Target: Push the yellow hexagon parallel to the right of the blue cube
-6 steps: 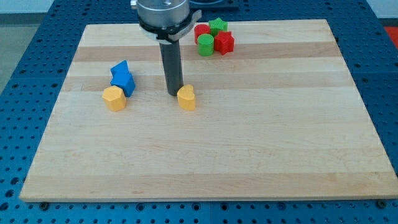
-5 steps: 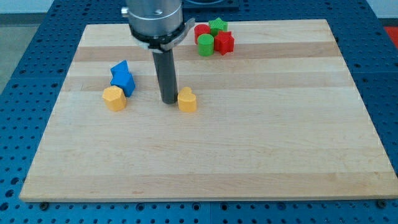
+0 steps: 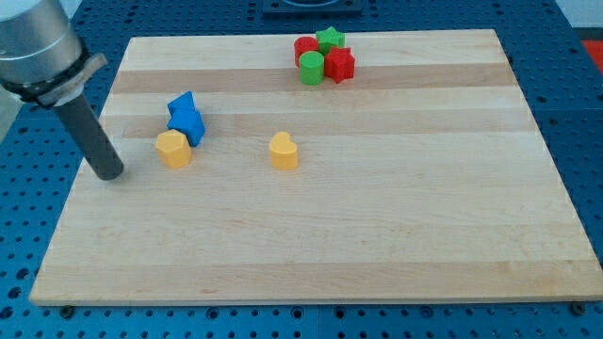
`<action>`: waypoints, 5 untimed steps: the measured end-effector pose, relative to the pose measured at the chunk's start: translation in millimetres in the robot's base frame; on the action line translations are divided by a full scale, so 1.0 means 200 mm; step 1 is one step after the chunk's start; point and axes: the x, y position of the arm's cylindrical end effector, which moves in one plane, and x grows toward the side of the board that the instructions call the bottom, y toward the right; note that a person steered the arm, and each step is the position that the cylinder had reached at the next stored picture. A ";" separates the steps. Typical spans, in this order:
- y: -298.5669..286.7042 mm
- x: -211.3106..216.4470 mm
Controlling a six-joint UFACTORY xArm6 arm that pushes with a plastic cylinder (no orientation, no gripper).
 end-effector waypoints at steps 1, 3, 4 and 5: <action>0.03 -0.06; 0.43 -0.06; 0.61 -0.07; 0.76 -0.07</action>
